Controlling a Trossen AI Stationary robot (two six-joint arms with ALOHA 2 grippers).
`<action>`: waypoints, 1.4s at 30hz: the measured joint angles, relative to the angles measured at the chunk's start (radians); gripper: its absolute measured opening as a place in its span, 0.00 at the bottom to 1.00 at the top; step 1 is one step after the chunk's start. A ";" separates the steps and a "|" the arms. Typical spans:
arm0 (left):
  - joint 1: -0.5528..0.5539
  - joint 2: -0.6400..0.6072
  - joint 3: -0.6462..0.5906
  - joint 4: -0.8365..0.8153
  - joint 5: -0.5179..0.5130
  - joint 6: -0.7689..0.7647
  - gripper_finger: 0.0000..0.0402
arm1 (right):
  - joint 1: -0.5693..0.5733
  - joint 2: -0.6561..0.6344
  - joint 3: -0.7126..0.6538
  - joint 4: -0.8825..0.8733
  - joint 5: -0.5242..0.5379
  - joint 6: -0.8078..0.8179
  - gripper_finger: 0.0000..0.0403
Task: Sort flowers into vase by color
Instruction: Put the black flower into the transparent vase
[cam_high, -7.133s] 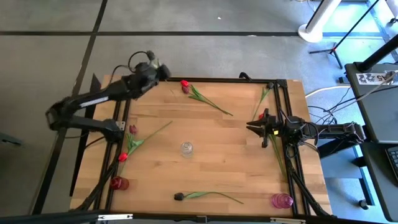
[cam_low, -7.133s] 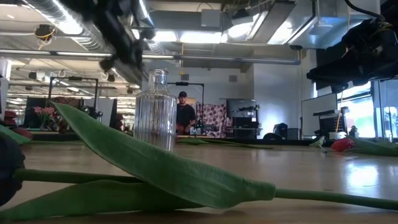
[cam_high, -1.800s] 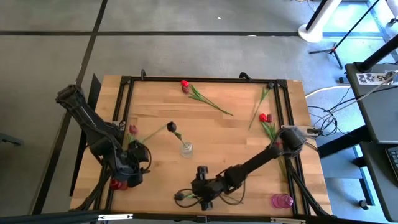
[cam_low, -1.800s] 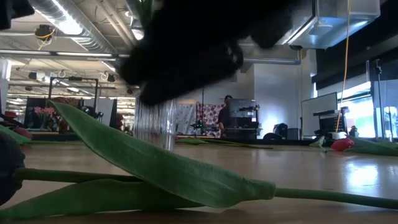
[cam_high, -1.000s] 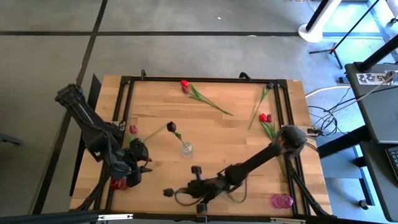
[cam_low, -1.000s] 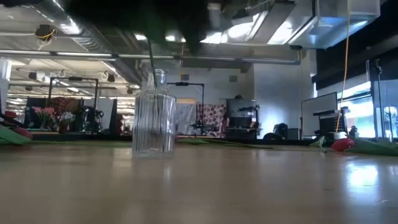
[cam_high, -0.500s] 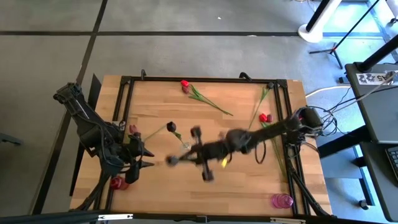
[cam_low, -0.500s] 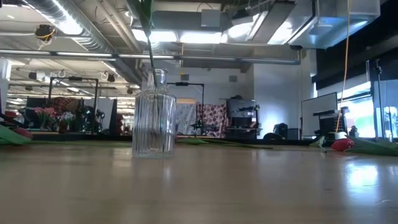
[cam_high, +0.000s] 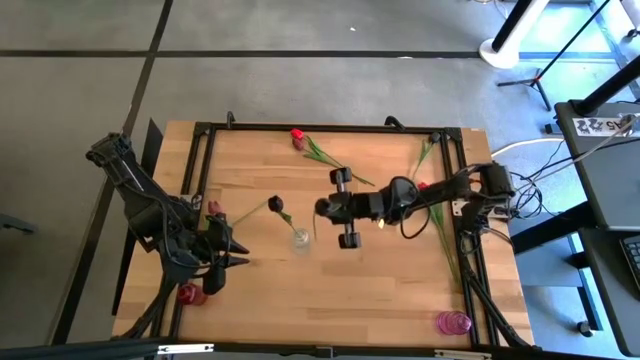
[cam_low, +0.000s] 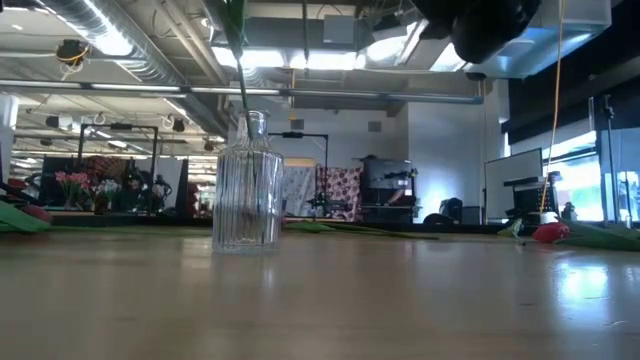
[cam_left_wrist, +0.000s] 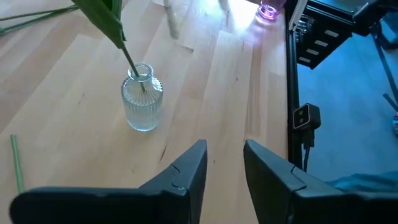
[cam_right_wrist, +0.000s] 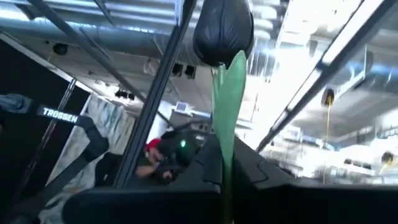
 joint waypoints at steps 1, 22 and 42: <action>0.000 0.000 0.000 0.000 0.000 0.001 0.25 | -0.011 0.000 0.006 0.005 -0.010 -0.010 0.00; 0.000 0.000 0.000 0.001 -0.001 -0.002 0.26 | -0.044 0.187 0.136 0.052 -0.065 -0.079 0.00; 0.000 0.000 -0.001 0.000 0.009 0.004 0.26 | 0.025 0.192 0.137 0.027 -0.053 -0.093 0.00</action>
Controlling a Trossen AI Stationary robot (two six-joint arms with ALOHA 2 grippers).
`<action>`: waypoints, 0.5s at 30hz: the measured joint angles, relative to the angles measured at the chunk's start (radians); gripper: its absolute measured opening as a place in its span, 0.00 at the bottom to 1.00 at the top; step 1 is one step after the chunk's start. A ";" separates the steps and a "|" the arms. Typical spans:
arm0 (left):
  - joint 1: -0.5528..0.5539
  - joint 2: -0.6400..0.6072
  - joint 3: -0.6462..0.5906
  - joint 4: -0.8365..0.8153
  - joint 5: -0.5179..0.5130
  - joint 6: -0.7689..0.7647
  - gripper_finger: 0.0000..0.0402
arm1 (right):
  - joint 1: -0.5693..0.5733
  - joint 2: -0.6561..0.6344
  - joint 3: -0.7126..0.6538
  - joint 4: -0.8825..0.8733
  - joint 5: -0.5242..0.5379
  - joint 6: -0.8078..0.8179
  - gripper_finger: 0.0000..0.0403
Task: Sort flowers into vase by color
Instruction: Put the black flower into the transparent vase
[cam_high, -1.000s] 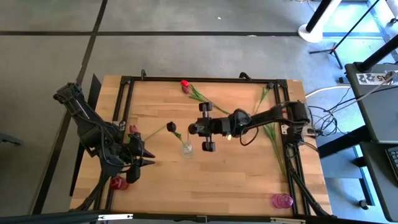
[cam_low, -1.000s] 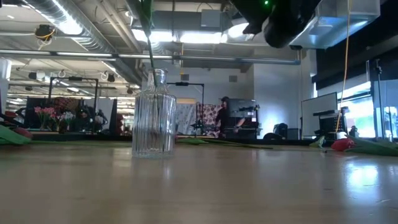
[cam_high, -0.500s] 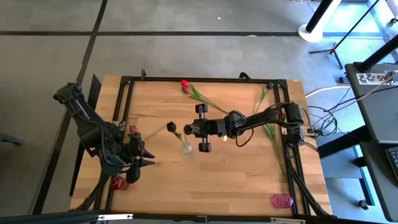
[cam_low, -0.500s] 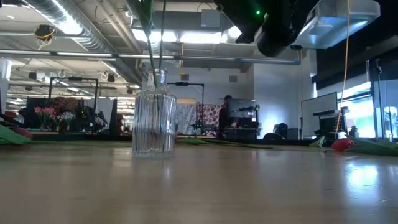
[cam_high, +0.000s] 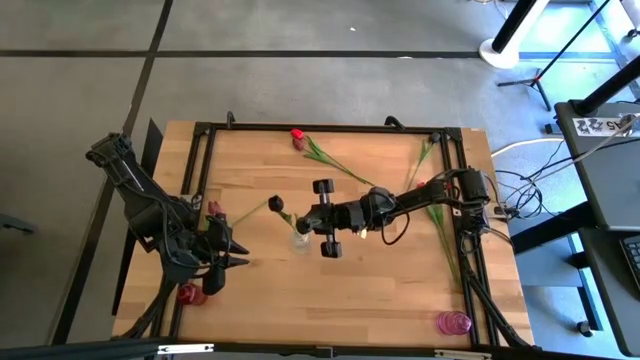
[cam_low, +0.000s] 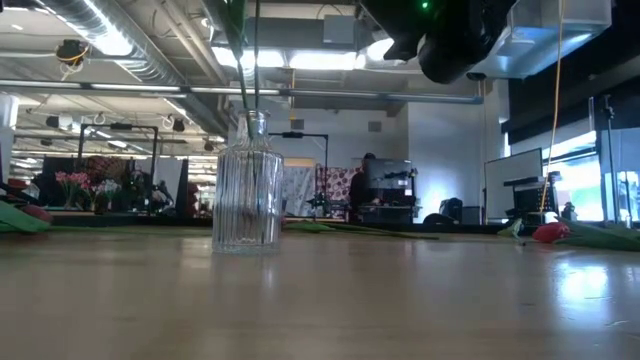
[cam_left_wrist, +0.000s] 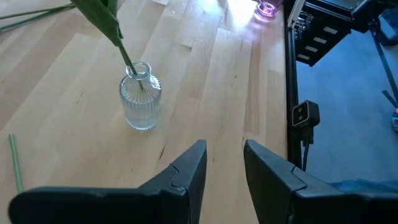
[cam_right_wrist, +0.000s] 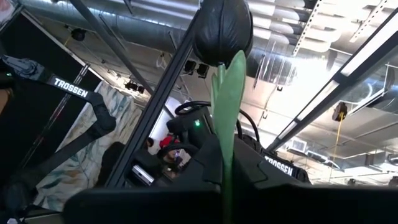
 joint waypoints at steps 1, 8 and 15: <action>0.000 0.000 0.000 0.000 0.000 0.001 0.26 | 0.004 0.000 0.000 0.000 0.000 -0.001 0.00; 0.000 0.000 0.000 0.000 0.000 0.001 0.26 | 0.027 0.000 0.000 -0.002 -0.003 -0.026 0.00; 0.000 0.000 0.000 -0.002 0.002 0.001 0.26 | 0.053 0.000 0.000 -0.003 -0.002 -0.073 0.00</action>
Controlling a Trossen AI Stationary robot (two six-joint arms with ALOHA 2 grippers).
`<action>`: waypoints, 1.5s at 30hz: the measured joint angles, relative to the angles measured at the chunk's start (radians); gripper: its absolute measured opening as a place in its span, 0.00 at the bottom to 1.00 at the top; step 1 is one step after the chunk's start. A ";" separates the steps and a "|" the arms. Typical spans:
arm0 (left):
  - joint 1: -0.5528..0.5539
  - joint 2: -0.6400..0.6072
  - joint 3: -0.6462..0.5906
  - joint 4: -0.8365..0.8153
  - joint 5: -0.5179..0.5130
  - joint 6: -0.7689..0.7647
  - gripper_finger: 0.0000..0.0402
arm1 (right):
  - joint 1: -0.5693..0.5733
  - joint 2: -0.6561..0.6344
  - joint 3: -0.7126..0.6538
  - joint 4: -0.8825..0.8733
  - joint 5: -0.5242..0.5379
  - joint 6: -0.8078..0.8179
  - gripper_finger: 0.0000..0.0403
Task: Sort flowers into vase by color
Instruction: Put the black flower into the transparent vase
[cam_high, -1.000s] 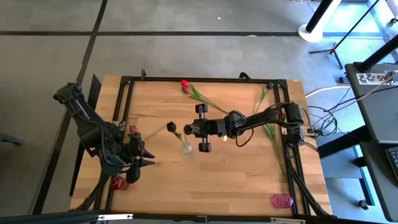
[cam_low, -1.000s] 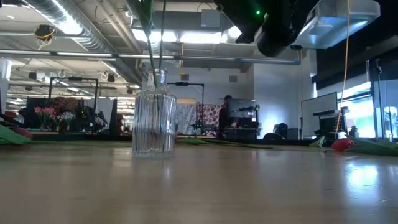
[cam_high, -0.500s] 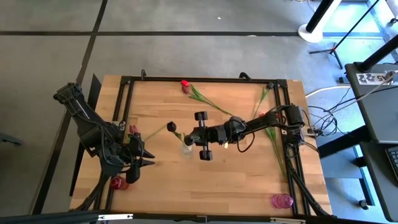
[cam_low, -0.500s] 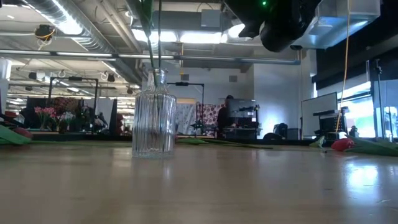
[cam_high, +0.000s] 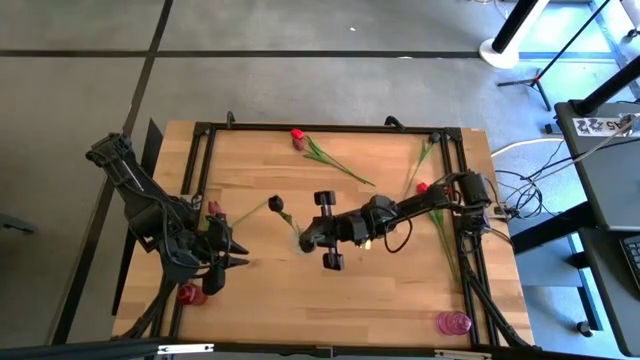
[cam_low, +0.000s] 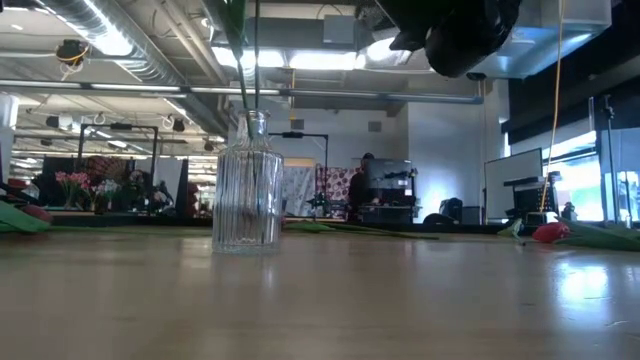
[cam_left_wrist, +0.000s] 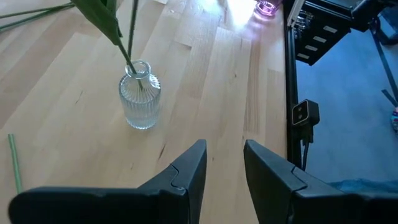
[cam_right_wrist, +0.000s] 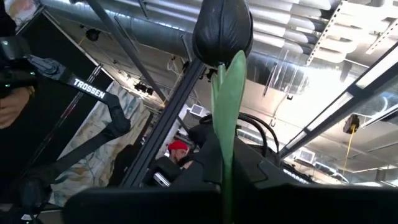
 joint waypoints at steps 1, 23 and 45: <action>0.000 0.000 0.000 -0.003 -0.001 0.000 0.26 | 0.000 0.000 0.000 0.000 0.003 -0.002 0.00; 0.000 0.000 0.000 -0.052 -0.003 0.002 0.26 | 0.029 -0.013 -0.002 -0.200 0.072 -0.066 0.00; 0.059 -0.153 0.000 -0.139 -0.031 0.045 0.26 | 0.275 -0.312 -0.001 -1.079 0.901 0.080 0.58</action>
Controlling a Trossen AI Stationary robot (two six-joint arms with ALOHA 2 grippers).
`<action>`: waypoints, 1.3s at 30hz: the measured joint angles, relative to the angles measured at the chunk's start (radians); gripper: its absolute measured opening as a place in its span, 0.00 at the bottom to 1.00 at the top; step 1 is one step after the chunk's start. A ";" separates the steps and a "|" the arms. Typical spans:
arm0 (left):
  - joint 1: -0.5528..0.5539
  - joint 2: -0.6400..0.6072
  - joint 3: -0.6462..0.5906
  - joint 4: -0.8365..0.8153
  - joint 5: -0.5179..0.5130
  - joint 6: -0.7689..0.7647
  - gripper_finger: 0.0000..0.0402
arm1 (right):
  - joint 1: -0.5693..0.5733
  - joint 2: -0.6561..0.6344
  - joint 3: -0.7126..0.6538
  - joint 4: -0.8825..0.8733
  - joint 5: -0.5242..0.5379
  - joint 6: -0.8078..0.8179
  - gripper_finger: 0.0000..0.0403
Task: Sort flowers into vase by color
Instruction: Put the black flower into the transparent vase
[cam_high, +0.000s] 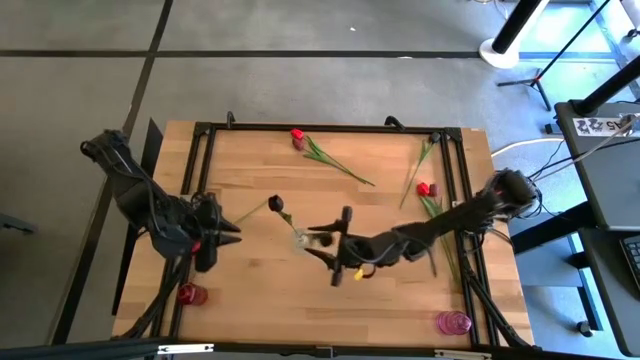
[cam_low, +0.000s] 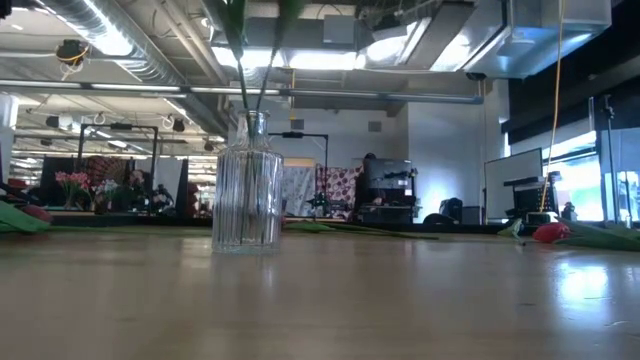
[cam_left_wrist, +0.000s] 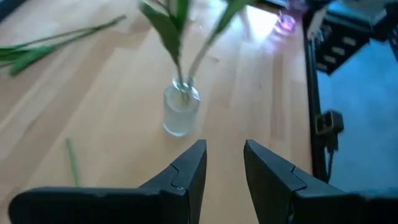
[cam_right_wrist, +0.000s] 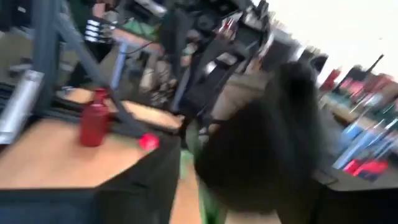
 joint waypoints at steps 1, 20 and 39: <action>0.014 -0.011 0.000 0.000 -0.006 0.000 0.26 | 0.012 -0.030 0.000 -0.066 0.002 0.061 0.61; 0.170 -0.069 0.000 0.016 -0.030 0.047 0.26 | -0.176 -0.157 0.584 -1.132 -0.143 0.796 0.77; 0.157 -0.082 -0.017 0.098 -0.008 0.007 0.26 | -0.802 -0.166 0.297 -1.749 -0.276 1.299 0.77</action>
